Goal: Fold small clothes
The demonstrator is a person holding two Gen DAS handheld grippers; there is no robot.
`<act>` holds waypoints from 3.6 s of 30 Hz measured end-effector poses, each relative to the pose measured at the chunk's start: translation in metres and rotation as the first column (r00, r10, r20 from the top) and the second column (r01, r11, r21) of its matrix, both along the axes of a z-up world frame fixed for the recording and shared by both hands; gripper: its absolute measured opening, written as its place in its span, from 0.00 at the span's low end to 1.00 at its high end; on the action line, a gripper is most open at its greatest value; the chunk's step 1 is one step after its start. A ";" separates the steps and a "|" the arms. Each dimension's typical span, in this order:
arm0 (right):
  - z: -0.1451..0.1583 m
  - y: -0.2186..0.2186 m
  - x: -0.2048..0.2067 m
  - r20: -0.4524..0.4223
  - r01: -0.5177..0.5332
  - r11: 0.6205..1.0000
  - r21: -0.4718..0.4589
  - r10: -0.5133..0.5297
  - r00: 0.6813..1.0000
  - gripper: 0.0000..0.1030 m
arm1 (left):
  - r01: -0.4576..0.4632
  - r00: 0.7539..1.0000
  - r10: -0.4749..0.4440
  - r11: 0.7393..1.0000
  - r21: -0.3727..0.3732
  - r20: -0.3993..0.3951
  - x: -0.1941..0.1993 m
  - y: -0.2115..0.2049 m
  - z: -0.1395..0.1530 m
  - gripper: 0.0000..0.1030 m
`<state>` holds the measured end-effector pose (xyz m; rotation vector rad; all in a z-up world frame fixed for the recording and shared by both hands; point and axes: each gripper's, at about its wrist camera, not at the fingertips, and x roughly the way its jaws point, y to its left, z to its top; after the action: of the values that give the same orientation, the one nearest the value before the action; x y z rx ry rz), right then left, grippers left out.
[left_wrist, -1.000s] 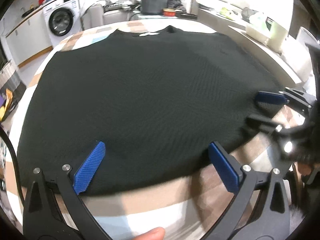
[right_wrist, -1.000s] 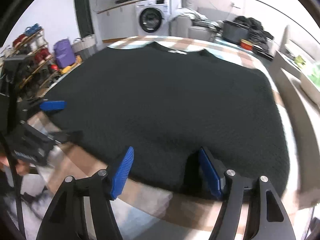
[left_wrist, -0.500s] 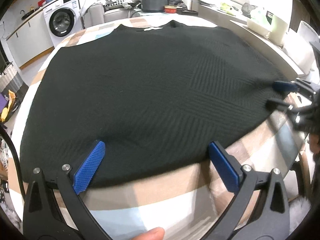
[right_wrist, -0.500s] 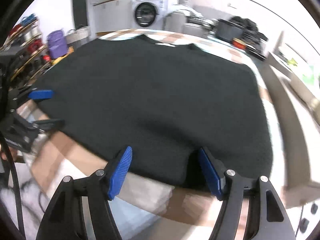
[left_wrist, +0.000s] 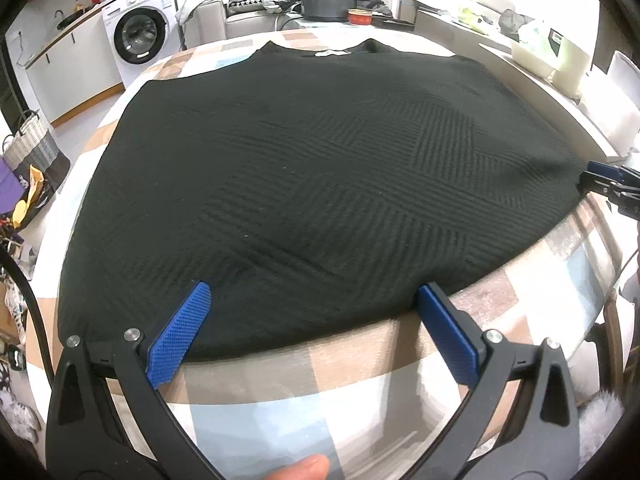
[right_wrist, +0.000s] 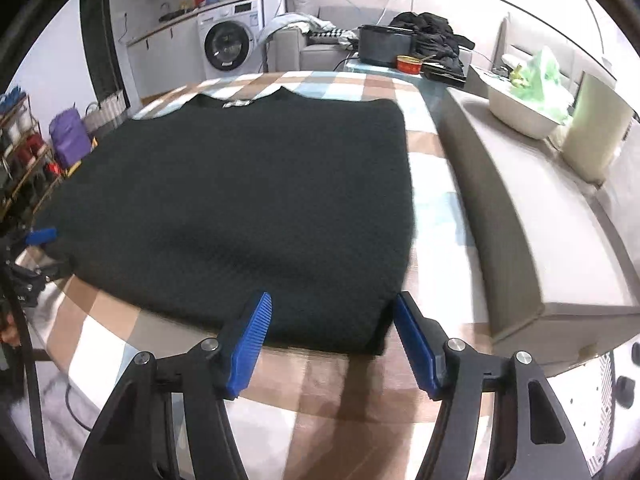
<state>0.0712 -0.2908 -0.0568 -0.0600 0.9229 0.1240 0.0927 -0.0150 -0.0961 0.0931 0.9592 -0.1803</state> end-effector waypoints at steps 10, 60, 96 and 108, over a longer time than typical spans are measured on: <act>-0.016 -0.033 0.010 -0.055 0.057 0.958 0.281 -0.043 0.998 0.40 | -0.090 0.996 0.091 0.996 -0.023 0.023 0.002 0.032 0.015 1.00; -0.009 -0.028 0.015 -0.007 0.066 0.967 0.247 -0.066 0.998 0.14 | -0.327 0.940 0.339 0.922 -0.209 0.027 0.001 0.146 0.014 0.12; 0.028 -0.029 0.004 0.054 0.068 0.986 0.155 -0.078 0.996 0.16 | -0.456 0.889 0.426 0.781 -0.426 -0.169 -0.029 0.205 0.031 0.49; 0.040 -0.018 0.005 0.090 0.044 0.984 0.172 -0.060 0.994 0.26 | -0.501 0.865 0.346 0.636 -0.587 -0.364 -0.029 0.207 0.003 0.56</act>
<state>0.0762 -0.3086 -0.0170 0.1154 0.8157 0.1493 0.0635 0.1917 -0.0932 -0.8468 1.0587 -0.0826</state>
